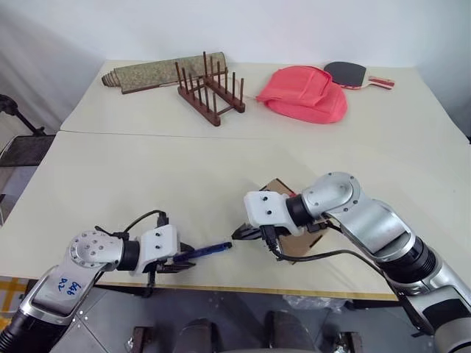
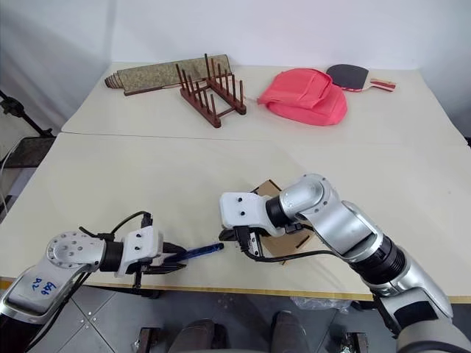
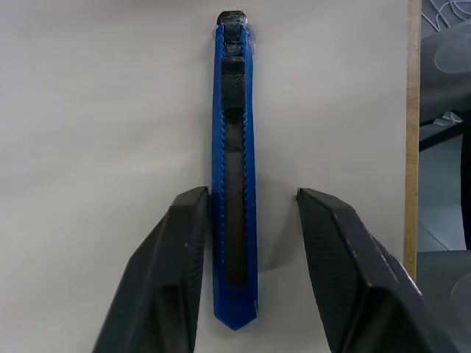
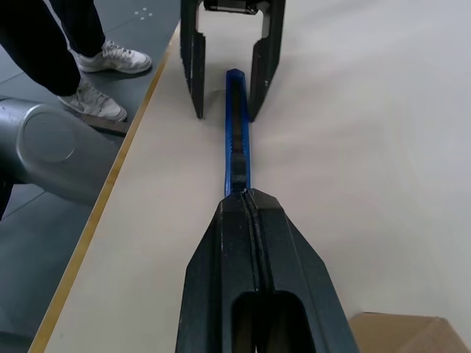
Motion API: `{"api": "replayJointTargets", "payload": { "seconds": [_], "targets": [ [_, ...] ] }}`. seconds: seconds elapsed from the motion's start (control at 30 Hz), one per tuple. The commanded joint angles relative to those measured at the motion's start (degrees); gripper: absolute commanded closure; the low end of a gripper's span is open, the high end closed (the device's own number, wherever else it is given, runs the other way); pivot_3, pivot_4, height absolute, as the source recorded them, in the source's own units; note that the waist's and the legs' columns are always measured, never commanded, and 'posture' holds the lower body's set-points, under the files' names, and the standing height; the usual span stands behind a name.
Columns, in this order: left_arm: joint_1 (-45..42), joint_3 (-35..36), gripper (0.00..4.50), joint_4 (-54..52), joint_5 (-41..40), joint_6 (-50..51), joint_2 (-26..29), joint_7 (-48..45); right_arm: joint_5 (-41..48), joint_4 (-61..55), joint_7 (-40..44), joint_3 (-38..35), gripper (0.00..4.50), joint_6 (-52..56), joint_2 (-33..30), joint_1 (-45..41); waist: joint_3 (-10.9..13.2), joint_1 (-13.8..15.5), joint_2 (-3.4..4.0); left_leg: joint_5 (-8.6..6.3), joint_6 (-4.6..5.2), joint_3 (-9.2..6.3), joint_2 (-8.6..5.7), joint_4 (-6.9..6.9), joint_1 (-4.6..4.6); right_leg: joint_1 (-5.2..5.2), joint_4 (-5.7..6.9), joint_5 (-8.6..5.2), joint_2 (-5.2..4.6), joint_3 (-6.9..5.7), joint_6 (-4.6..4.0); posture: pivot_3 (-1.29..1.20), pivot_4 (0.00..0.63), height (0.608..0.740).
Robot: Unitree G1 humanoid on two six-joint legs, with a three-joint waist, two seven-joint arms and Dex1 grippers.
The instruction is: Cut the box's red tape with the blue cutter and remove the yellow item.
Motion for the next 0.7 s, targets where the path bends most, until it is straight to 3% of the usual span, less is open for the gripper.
{"api": "replayJointTargets", "payload": {
  "seconds": [0.03, 0.2, 0.7],
  "targets": [
    [3.5, -6.9, 3.74, 4.5, 4.7, 2.0, 0.6, -1.0, -2.1, -2.3, -0.8, 1.7, 4.50, -1.9, -0.1, -1.4, 0.0, 0.0, 0.01, 0.00, 0.00, 0.00, 0.00, 0.00, 0.00, 0.00, 0.00, 0.00, 0.00, 0.00, 0.00, 0.00, 0.150, 0.740],
    [3.5, -7.2, 4.05, 4.7, 5.1, 1.9, 1.0, -1.5, -4.2, -1.9, -1.0, 4.8, 4.50, -3.7, 1.0, -1.9, 0.0, -0.1, 0.04, 0.04, -0.02, 0.02, 0.01, 0.00, 0.03, 0.00, 0.02, 0.00, 0.01, 0.00, 0.00, 0.00, 0.150, 0.740],
    [4.2, -7.5, 4.05, 3.6, 5.6, 2.8, 1.9, -1.1, -14.6, 5.4, -0.1, 13.6, 4.50, -12.7, 3.6, -4.4, -0.1, -0.4, 0.11, 0.08, -0.05, 0.04, 0.01, 0.00, 0.06, 0.00, 0.06, 0.00, 0.03, -0.01, 0.00, 0.00, 0.150, 0.740]
  ]
}}
